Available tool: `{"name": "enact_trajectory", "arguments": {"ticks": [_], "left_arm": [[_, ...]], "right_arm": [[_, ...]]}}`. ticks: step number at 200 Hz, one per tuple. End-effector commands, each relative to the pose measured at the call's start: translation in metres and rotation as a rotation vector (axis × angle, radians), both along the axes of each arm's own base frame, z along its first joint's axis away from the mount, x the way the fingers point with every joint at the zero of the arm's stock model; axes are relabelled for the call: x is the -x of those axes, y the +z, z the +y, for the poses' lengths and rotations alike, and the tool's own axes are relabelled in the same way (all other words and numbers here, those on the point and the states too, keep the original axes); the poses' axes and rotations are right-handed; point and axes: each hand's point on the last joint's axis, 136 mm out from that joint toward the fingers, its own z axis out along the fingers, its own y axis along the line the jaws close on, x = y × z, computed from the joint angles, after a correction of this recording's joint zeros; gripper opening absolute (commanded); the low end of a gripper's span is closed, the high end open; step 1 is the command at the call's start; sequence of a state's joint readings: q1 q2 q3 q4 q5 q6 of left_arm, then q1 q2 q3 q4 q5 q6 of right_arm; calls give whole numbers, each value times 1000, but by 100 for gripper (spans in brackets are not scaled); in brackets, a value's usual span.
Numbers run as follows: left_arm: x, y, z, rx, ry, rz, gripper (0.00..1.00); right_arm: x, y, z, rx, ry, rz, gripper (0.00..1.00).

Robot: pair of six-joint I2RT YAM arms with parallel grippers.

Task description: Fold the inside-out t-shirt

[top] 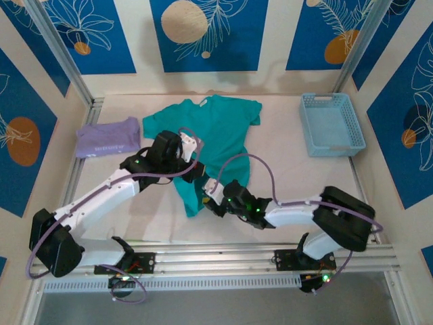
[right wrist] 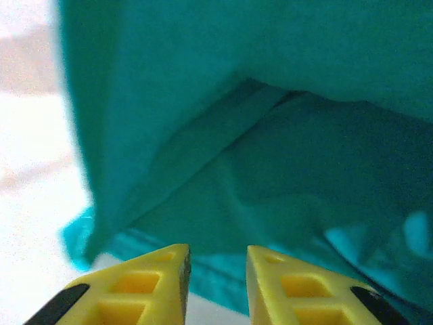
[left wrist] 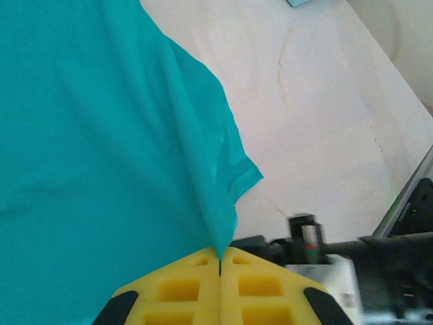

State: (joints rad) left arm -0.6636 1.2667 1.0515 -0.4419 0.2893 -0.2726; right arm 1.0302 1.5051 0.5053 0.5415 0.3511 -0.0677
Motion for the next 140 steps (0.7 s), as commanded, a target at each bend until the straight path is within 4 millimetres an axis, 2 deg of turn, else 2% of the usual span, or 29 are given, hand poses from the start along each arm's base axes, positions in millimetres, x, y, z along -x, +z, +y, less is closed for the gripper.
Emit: {"name": "enact_trajectory", "arguments": {"ticks": [1,35,59,89,113,140], "left_arm": [[6,21,2,33,-16,2,0],[8,33,3,48,-22,-6,0],[16,49,-4,105,-59,2,0],[26,71,-11,177,-108,1,0],[28,93,-13,203,-123,-30,0],[26,119,-16,250,-128,-76,0]], "right_arm": [[-39,24,6,-6,-97,-226,26],[-74,12,-6,23,-208,-267,24],[-93,4,-6,95,-247,-321,24],[-115,-11,-12,152,-325,-258,25],[-109,-32,-33,216,-382,-109,24],[-81,-60,-69,297,-478,122,22]]}}
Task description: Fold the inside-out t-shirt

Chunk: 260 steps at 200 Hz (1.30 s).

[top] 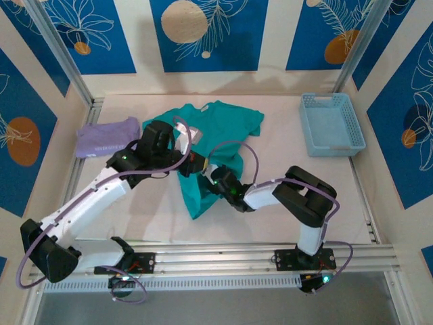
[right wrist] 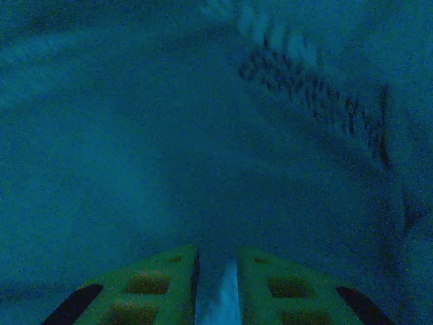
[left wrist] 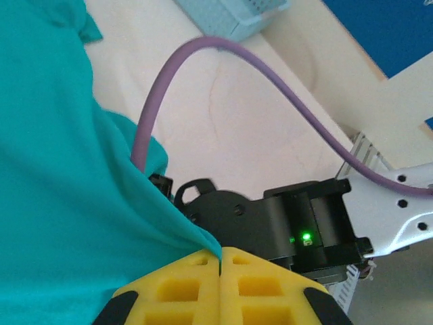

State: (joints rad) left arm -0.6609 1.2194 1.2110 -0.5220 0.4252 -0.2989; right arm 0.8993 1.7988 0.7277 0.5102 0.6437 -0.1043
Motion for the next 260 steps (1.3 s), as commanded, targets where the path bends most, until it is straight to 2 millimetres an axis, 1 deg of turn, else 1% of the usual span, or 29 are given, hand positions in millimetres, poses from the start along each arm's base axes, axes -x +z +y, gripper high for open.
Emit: {"name": "enact_trajectory", "arguments": {"ticks": [1,12,27,42,47,61,78,97,115,126,141,154,171,194,210,226,233,260], "left_arm": [[8,43,-4,100,-39,-47,0],[8,51,-9,133,-50,-50,0],[8,59,-15,159,-68,-50,0],[9,65,-22,160,-82,-61,0],[9,66,-24,159,-88,-66,0],[10,66,-30,151,-103,-72,0],[7,66,-34,139,-105,-77,0],[5,68,-34,129,-97,-90,0],[6,69,-37,130,-107,-90,0],[9,68,-39,126,-119,-86,0],[13,67,-41,118,-137,-84,0],[19,72,-43,127,-159,-91,0],[31,88,-46,157,-199,-109,0],[45,118,-49,222,-243,-149,0],[52,136,-50,261,-271,-170,0],[56,147,-50,275,-292,-186,0],[56,150,-50,274,-291,-196,0],[55,154,-48,259,-285,-219,0]], "right_arm": [[24,-28,-40,52,-156,221,21],[37,-38,-54,69,-208,293,20],[52,-45,-74,88,-280,342,18],[63,-42,-96,84,-340,346,18],[66,-38,-98,63,-341,347,18],[70,-21,-85,-14,-249,304,18],[70,-2,-57,-69,-103,234,21],[68,8,-27,-49,26,148,24],[60,11,-5,-31,79,98,28],[51,15,5,-39,90,73,32],[33,15,12,-39,70,64,39],[16,14,16,-24,31,63,45],[-6,8,14,5,-31,82,50],[-28,-6,6,57,-89,100,60],[-41,-13,-4,69,-150,158,65],[-47,-14,-8,56,-189,207,68],[-47,-13,-9,53,-198,214,71],[-50,-4,-6,43,-201,221,72]]}}
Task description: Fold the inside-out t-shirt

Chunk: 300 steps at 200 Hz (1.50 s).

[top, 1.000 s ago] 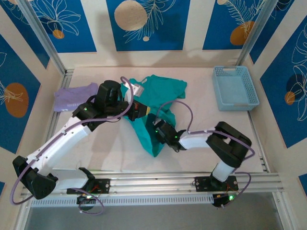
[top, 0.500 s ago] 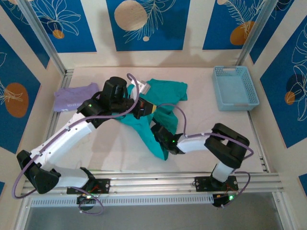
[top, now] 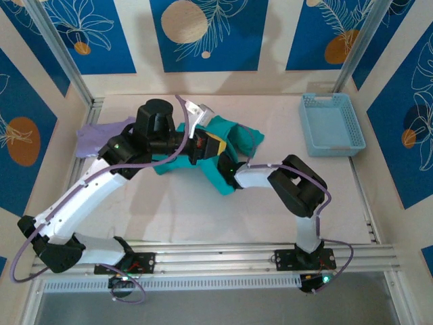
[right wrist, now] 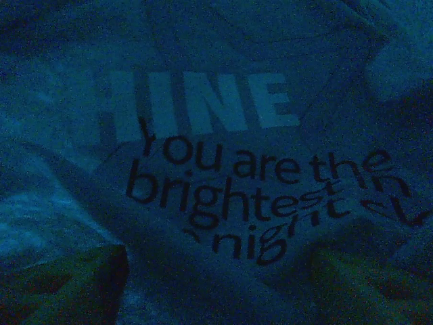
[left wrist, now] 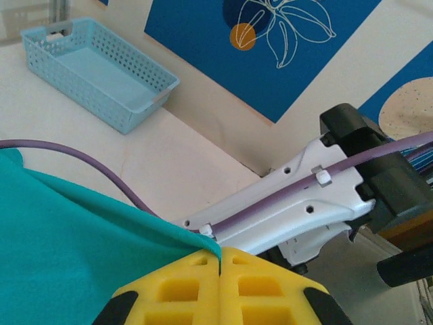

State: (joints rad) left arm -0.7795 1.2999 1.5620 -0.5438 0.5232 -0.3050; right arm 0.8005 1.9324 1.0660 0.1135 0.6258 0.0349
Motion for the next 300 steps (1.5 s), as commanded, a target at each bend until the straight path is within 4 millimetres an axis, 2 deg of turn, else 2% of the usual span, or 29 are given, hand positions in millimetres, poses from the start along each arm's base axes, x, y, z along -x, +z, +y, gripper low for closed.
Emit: {"name": "enact_trajectory", "arguments": {"ticks": [1,55,80,107,141,172,217,233,257,270,288,300], "left_arm": [[20,31,0,58,-80,-70,0],[8,-3,2,-34,-25,-52,0],[5,-12,3,-61,-13,-40,0],[10,-6,6,-52,-23,-52,0],[23,28,15,14,-41,-127,0],[25,63,28,62,-1,-231,0],[22,107,40,137,64,-339,0],[21,116,42,153,79,-358,0],[14,117,47,150,123,-372,0],[7,113,51,142,167,-378,0],[-6,99,59,104,248,-376,0],[-20,80,64,56,315,-362,0]], "right_arm": [[3,3,-2,6,-29,46,72],[12,59,29,-173,158,-48,70],[7,68,38,-170,207,-86,71],[-14,51,31,-72,166,-78,71],[-32,14,10,27,68,61,71],[-26,-15,-2,52,17,230,73],[-18,-34,-15,68,-45,369,76],[-16,-40,-18,59,-57,408,76],[-15,-51,-22,55,-72,471,75],[-15,-55,-22,44,-70,491,67],[-16,-47,-17,7,-43,483,36],[-20,-30,-14,-24,-26,447,21]]}}
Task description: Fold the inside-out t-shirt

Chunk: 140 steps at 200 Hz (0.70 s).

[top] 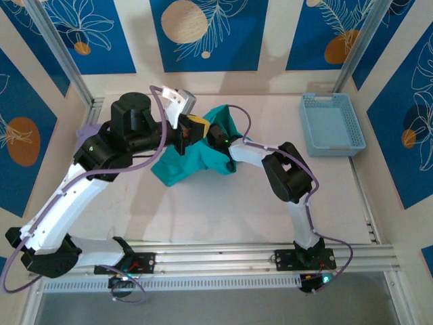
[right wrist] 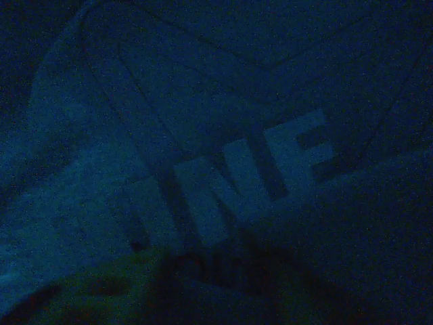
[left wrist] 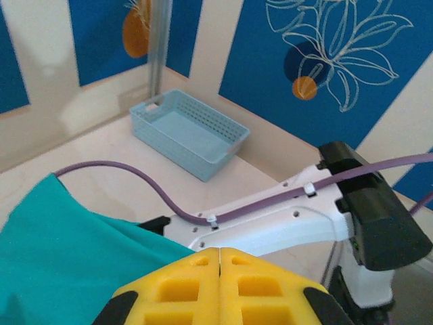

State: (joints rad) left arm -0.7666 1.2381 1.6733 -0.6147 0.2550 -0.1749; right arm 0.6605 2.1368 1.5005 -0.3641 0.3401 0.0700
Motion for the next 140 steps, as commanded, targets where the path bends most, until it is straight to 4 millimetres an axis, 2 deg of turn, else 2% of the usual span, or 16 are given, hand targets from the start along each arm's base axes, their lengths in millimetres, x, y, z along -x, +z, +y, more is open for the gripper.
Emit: {"name": "enact_trajectory", "arguments": {"ticks": [1,25,40,62,102,120,140], "left_arm": [[2,30,21,80,77,-122,0],[-28,-19,37,-18,234,-66,0],[-50,-44,60,-69,373,-30,0],[-82,-75,99,-104,554,34,0],[-125,-132,155,-131,770,174,0],[-138,-157,165,-139,809,220,0],[-149,-180,161,-158,809,259,0]], "right_arm": [[16,-12,-17,7,-18,98,20],[12,33,-14,-77,3,9,0],[18,60,-13,-137,35,-47,0],[37,89,-15,-226,93,-119,0],[77,121,-22,-374,214,-189,0],[86,135,-23,-449,254,-224,0],[91,161,-17,-558,303,-274,0]]}}
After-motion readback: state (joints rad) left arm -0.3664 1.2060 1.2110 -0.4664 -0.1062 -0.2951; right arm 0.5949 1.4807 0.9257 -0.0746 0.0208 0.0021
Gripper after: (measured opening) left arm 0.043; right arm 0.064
